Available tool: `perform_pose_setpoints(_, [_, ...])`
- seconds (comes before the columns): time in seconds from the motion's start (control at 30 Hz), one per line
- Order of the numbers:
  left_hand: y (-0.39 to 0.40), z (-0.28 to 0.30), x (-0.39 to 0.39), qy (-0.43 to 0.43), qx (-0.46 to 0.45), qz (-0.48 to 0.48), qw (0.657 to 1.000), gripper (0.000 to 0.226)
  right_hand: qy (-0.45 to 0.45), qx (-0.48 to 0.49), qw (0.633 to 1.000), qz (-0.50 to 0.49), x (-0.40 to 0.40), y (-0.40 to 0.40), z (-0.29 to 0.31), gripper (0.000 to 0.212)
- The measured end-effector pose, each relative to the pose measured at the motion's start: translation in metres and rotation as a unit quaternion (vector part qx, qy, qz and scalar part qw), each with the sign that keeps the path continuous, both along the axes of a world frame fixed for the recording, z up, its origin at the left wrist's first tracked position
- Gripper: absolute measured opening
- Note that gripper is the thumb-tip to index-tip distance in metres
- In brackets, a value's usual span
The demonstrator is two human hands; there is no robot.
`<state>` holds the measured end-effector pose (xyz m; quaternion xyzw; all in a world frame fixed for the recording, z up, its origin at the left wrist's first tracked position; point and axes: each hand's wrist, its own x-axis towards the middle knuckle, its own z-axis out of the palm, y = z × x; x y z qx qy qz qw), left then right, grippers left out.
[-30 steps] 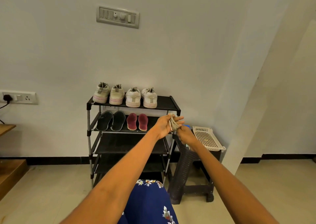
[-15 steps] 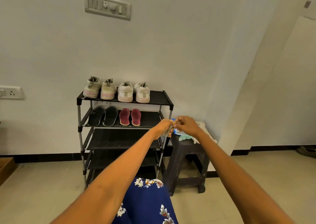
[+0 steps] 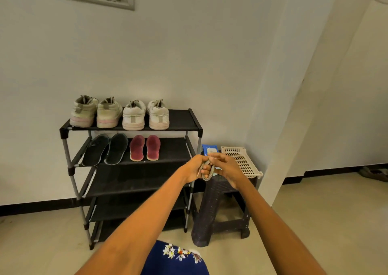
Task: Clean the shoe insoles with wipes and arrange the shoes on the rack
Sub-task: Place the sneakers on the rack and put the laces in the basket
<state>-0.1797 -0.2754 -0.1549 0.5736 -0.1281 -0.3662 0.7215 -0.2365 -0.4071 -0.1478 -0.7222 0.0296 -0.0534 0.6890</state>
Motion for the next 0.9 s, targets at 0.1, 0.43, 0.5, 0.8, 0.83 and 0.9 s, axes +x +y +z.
perform_pose_setpoints(0.1, [-0.022,-0.009,0.014,0.008,0.015,0.043,0.999,0.033,0.019,0.038,0.996,-0.081,0.019,-0.011,-0.018,0.015])
perform_pose_setpoints(0.43, [-0.14,-0.067,0.088,-0.008,0.067,0.098,0.993,0.032,0.04,0.055,0.974,-0.215,0.089,-0.098,-0.084,0.018])
perform_pose_setpoints(0.5, [-0.165,-0.082,0.103,0.027,0.033,0.141,0.989,0.025,0.044,0.04,0.964,-0.258,0.111,-0.123,-0.098,0.017])
perform_pose_setpoints(0.8, [-0.237,-0.146,0.189,0.11,-0.029,0.139,0.984,0.033,0.096,-0.036,0.937,-0.335,0.233,-0.217,-0.166,0.013])
perform_pose_setpoints(0.83, [-0.24,-0.149,0.193,0.107,-0.018,0.131,0.985,0.036,0.11,-0.046,0.934,-0.337,0.241,-0.224,-0.169,0.014])
perform_pose_setpoints(0.9, [-0.251,-0.171,0.205,0.11,0.001,0.127,0.986,0.042,0.144,-0.069,0.931,-0.329,0.265,-0.242,-0.193,0.011])
